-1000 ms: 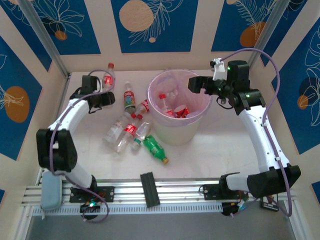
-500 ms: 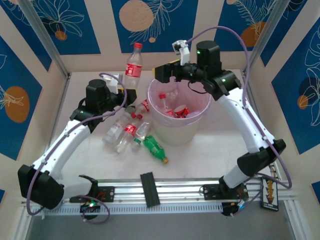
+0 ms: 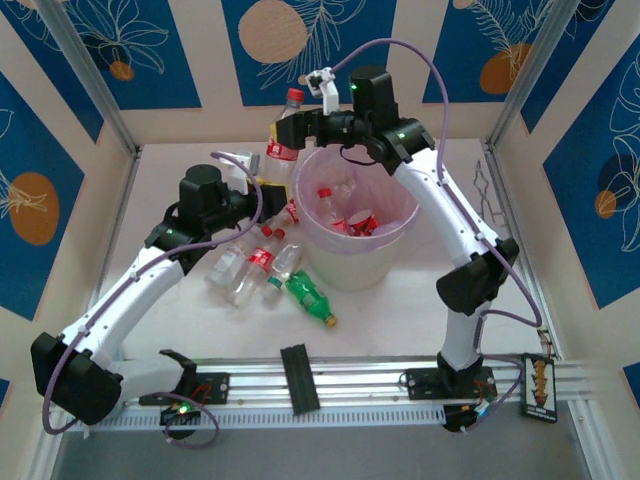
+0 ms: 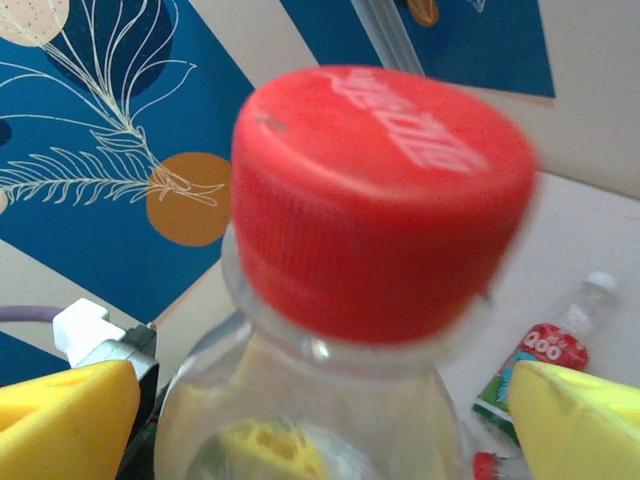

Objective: Put the plastic bottles in the bin

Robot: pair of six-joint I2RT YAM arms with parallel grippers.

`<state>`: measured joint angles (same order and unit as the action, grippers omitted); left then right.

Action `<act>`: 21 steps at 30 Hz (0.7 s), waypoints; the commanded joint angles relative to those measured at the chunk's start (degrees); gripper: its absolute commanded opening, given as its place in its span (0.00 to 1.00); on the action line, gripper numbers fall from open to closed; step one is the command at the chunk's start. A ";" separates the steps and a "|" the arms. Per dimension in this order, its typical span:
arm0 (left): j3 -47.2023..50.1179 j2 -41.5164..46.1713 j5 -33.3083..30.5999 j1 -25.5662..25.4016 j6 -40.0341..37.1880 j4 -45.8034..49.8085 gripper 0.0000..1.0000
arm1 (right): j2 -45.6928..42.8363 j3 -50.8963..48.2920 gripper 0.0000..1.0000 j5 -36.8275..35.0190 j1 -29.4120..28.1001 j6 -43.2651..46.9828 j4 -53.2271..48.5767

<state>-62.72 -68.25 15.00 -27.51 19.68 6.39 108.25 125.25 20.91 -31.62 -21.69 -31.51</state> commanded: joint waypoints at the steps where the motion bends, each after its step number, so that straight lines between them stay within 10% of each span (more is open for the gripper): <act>1: 0.23 1.36 0.65 -0.69 0.47 -1.87 0.23 | 1.20 2.80 0.87 2.30 -0.81 -1.17 -2.13; 8: -0.14 1.37 -0.07 -0.79 0.86 -1.03 0.25 | 0.54 1.54 0.64 1.64 -0.82 -1.06 -1.62; 17: 3.02 4.43 2.18 -0.92 1.84 -8.95 0.90 | 0.24 1.99 0.53 2.51 -0.91 -2.20 2.17; 21: 4.22 6.28 3.18 -0.91 2.36 -12.11 1.00 | 0.07 3.72 0.47 0.60 -0.73 -1.67 3.87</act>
<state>-58.87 -63.96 16.10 -27.90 21.50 0.12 109.73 126.34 21.61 -32.40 -23.07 -30.37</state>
